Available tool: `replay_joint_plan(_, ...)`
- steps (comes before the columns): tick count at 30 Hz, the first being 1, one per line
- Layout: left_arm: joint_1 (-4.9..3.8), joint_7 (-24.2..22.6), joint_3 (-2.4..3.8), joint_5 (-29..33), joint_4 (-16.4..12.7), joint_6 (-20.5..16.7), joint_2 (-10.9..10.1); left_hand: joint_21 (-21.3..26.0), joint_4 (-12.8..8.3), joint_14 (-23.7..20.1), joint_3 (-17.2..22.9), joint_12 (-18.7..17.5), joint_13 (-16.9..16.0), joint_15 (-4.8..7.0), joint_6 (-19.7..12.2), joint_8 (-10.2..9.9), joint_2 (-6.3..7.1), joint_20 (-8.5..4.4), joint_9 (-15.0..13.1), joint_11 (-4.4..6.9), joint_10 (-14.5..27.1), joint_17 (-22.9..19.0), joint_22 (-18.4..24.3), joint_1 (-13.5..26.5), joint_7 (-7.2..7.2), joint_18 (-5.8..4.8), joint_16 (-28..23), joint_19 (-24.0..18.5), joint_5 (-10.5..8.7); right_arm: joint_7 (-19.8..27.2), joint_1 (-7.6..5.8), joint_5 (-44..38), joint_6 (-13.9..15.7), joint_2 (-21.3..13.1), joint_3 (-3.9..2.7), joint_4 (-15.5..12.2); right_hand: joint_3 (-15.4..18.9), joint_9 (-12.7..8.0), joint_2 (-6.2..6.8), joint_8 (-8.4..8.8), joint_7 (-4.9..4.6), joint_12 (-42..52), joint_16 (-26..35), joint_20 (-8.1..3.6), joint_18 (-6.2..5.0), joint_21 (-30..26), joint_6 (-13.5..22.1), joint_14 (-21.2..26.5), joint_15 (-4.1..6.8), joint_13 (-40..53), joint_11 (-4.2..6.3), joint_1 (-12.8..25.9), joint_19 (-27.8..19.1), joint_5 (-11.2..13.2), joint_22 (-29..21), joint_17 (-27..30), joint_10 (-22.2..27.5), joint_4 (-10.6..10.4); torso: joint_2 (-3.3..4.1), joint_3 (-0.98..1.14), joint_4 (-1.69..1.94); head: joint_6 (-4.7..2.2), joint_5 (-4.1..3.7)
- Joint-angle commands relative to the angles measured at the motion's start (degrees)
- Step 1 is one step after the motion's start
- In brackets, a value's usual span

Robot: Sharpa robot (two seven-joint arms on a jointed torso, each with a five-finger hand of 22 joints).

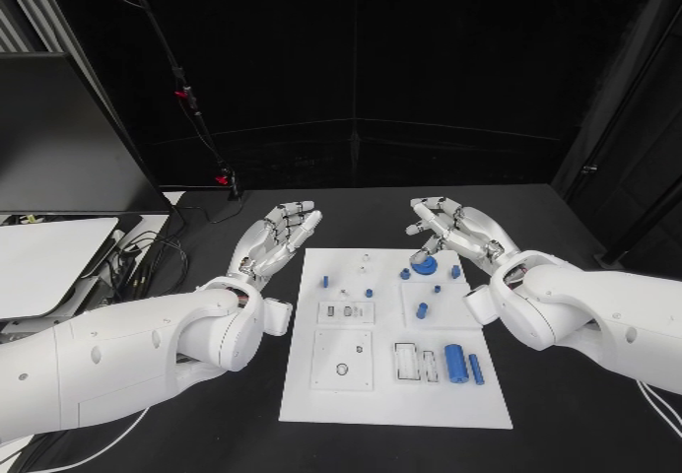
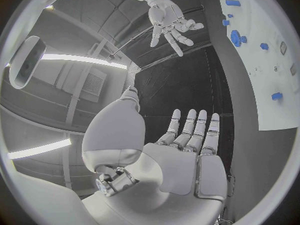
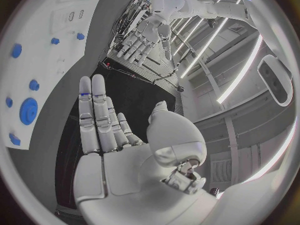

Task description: Assemble the parts on the task board

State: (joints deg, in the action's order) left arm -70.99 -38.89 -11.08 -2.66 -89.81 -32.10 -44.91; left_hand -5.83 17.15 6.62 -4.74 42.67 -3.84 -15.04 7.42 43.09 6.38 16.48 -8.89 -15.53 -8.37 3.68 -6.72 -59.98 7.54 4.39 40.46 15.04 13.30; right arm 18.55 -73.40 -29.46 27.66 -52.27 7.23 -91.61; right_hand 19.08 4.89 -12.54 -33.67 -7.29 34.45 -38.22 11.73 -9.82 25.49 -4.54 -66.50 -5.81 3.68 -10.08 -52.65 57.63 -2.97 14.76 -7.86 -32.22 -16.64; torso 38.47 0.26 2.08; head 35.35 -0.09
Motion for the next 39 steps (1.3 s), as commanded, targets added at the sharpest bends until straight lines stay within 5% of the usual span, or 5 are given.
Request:
replay_joint_plan(1, -0.17, -19.7, 0.06, -0.5, 0.0, -0.1, 0.1, -0.3, 0.0, 0.2, 0.4, 0.4, 0.0, -0.38, 0.5, 0.2, -0.73, 0.19, 0.1, -0.2, -0.4, 0.0, 0.0, 0.0, 9.69, 0.65, 0.3, 0.0, -0.13, -2.1, -1.23, -3.6, -2.8, 0.0, -0.07, 0.7, 0.5, -0.2, -0.3, -1.09, -3.72, -0.4, -9.2, -1.84, 0.19, 6.4, 0.3, -9.9, 2.54, 0.0, 1.58, -1.2, 7.1, 0.0, 3.2, -4.6, -1.7, 0.0, 0.82, 0.01, 0.44, -0.06, -0.29)
replay_joint_plan(5, -0.2, -19.7, 0.06, -0.5, 0.3, 0.0, 0.7, -0.3, 0.0, 0.2, 0.5, 0.4, 0.0, -0.38, 0.5, 0.3, -0.85, 0.19, 0.2, -0.2, -0.4, 0.0, -0.1, 0.0, 9.69, 0.65, 0.3, 0.0, -0.16, -2.6, -2.27, -5.2, -3.6, 0.1, -0.07, 2.1, 1.1, -0.7, -0.53, -3.7, -3.36, -0.4, -44.0, -4.06, 1.74, 29.4, -0.6, -20.7, 3.98, -0.2, 3.13, -3.7, 17.7, 0.0, 24.0, -58.1, -6.8, -0.2, 1.34, 0.03, 1.0, -0.42, -0.92)
replay_joint_plan(9, -0.21, -19.7, 0.06, -0.5, 0.7, 0.1, 1.1, -0.4, 0.0, 0.2, 0.7, 0.5, 0.0, -0.37, 0.5, 0.3, -1.17, 0.19, 0.3, -0.2, -0.4, 0.0, -0.1, 0.0, 9.69, 0.64, 0.4, 0.1, -0.21, -3.9, -2.69, -7.9, -5.5, 0.8, -0.06, 4.2, -0.5, -1.0, 0.47, -7.25, -4.18, -1.8, -50.1, -3.73, 5.08, 48.9, -7.5, -22.4, 3.26, -0.1, 2.82, -11.3, 23.8, -3.1, 48.9, -74.3, -10.8, 2.2, 1.95, -0.02, 1.32, -0.73, -1.35)
replay_joint_plan(19, -0.2, -19.5, 0.05, -0.5, 1.4, 0.6, 1.6, -0.6, -0.1, 0.2, 1.1, 0.6, 0.0, -0.37, 0.6, 0.5, -2.01, 0.22, 0.6, -0.2, -0.5, 0.0, -0.2, 0.0, 9.68, 0.61, 0.6, 0.2, -0.23, -11.1, -2.92, -27.6, -7.0, 3.2, 0.0, 8.5, -4.9, -1.3, 4.28, 3.23, -2.65, -9.6, -50.4, -3.58, 9.6, 64.1, -33.9, -21.7, 3.71, -0.1, 3.76, -26.0, 31.9, 0.0, 74.3, -71.5, -19.1, 6.2, 3.09, 0.1, 1.62, -0.86, -1.91)
replay_joint_plan(39, -0.17, -19.3, 0.04, -0.5, 1.7, 1.2, 1.7, -0.6, -0.1, 0.2, 1.4, 0.6, 0.0, -0.39, 0.6, 0.6, -2.5, 0.22, 0.8, -0.2, -0.5, 0.0, -0.2, 0.0, 9.68, 0.59, 0.6, 0.2, -0.05, -27.2, -2.71, -55.8, -11.3, 7.9, 0.05, 12.2, -7.6, -1.3, 6.51, 13.55, 0.5, -17.1, -50.6, -6.5, 9.64, 64.2, -41.3, -22.1, 6.78, -0.1, 6.15, -37.1, 31.9, 0.3, 74.5, -74.0, -18.9, 8.3, 2.98, 0.11, 1.87, 0.62, -1.87)
